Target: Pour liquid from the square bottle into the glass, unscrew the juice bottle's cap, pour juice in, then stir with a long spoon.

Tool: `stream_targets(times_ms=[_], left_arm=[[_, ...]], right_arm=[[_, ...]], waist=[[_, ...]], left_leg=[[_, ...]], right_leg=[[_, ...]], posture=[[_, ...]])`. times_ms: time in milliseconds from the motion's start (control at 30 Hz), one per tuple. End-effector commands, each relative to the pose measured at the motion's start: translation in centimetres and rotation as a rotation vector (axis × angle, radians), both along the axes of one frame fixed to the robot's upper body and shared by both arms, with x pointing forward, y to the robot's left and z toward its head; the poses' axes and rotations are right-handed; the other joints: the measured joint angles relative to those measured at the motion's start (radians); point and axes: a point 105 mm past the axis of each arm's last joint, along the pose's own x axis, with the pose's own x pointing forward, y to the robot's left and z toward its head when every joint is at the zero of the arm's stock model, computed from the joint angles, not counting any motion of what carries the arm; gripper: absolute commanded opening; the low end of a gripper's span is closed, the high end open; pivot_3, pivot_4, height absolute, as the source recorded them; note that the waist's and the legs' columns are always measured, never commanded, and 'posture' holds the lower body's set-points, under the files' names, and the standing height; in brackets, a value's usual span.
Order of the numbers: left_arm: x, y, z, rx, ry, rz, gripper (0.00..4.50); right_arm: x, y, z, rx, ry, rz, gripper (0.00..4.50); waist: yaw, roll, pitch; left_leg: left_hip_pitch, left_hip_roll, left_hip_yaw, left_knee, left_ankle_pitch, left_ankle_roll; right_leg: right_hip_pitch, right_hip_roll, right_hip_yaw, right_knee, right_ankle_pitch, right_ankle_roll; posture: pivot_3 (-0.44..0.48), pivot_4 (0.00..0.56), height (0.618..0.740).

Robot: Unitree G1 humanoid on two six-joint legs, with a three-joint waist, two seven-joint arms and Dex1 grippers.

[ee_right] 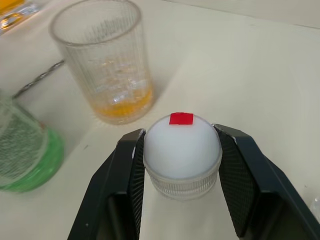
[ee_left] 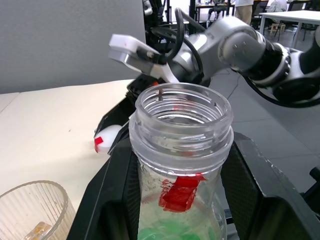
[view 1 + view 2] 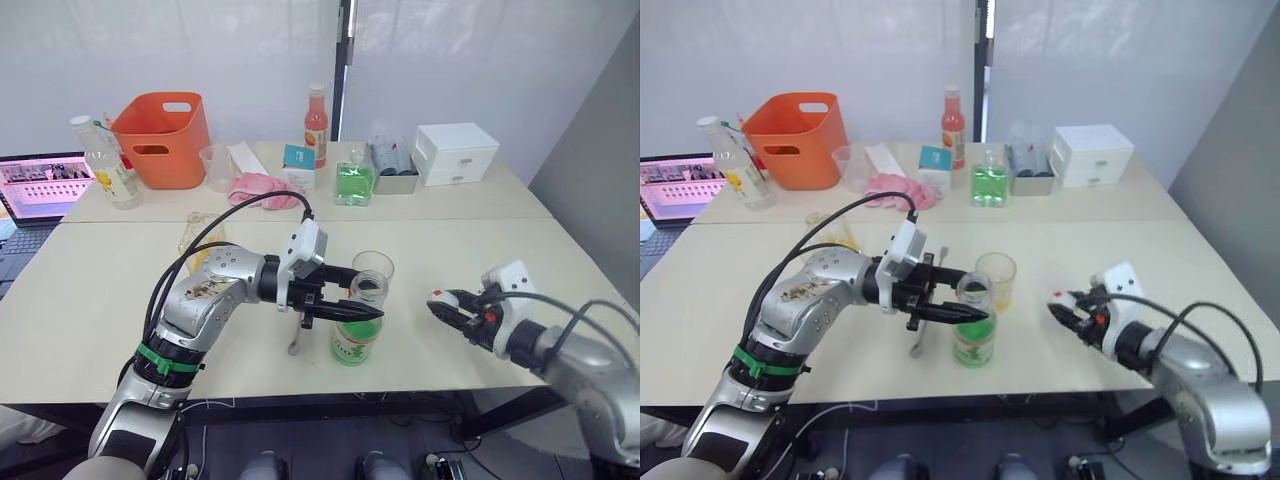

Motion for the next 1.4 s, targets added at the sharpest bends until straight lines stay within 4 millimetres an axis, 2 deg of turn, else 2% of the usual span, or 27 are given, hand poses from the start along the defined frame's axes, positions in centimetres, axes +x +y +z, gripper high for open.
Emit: stream_targets(times_ms=[33,300,667,800,867,1033,1133,1400], left_arm=[[-0.1,-0.2,-1.3,0.047,0.048,-0.015,1.71],[-0.1,-0.3,-1.3,0.050,0.047,-0.022,1.71],[0.0,-0.2,-1.2,0.051,0.043,-0.014,1.71],[0.1,-0.2,-1.3,0.051,0.043,-0.009,1.71],[0.1,-0.1,-1.3,0.051,0.043,-0.007,1.71],[0.2,-0.1,-1.3,0.052,0.044,-0.003,1.71],[0.3,-0.1,-1.3,0.053,0.043,0.000,1.71],[0.3,0.0,-1.0,0.048,0.030,0.003,1.71]], right_arm=[[0.5,-1.1,0.3,-0.019,-0.076,-0.115,1.66],[1.8,-2.4,-1.6,0.006,-0.070,-0.215,1.66],[2.9,-2.5,-3.9,0.055,-0.012,-0.234,1.66],[2.9,-2.3,-4.1,0.084,-0.009,-0.220,1.66],[3.0,-2.2,-4.1,0.088,-0.010,-0.221,2.65],[3.0,-1.9,-3.7,0.106,-0.024,-0.201,4.32],[3.0,-1.5,-2.7,0.108,-0.061,-0.175,4.42],[1.6,1.0,3.0,0.152,-0.275,0.007,4.42]], waist=[[0.000,0.000,0.000],[0.000,0.000,0.000],[-0.001,0.000,0.000],[-0.002,0.000,0.000],[-0.003,0.000,0.000],[-0.002,0.000,0.000],[-0.002,0.000,0.000],[-0.002,0.000,0.000]], left_leg=[[0.000,-0.001,0.000,0.000,0.000,0.000],[-0.001,-0.001,0.000,0.000,0.000,0.001],[-0.001,-0.001,0.000,-0.001,0.000,0.001],[-0.001,-0.001,0.000,-0.001,0.000,0.001],[-0.001,-0.001,0.000,-0.001,0.000,0.001],[-0.001,-0.001,0.000,0.000,0.000,0.001],[-0.001,-0.001,0.000,0.000,0.000,0.001],[-0.001,0.000,0.000,-0.001,0.000,0.001]], right_leg=[[0.000,0.000,0.001,0.000,0.000,0.000],[0.000,0.000,0.000,-0.001,0.000,0.000],[0.000,0.000,0.000,-0.001,0.000,0.000],[0.000,0.000,0.000,-0.001,0.000,0.000],[0.000,0.000,0.000,-0.001,0.000,0.000],[0.000,0.000,0.000,-0.001,0.000,0.000],[0.000,0.000,0.000,-0.001,0.000,0.000],[0.000,0.000,0.000,-0.001,0.000,0.000]], posture=[[0.000,0.150,0.715],[0.000,0.150,0.715],[0.000,0.150,0.715],[0.000,0.150,0.715],[0.000,0.150,0.715],[0.000,0.150,0.715],[0.000,0.150,0.715],[0.000,0.150,0.715]])
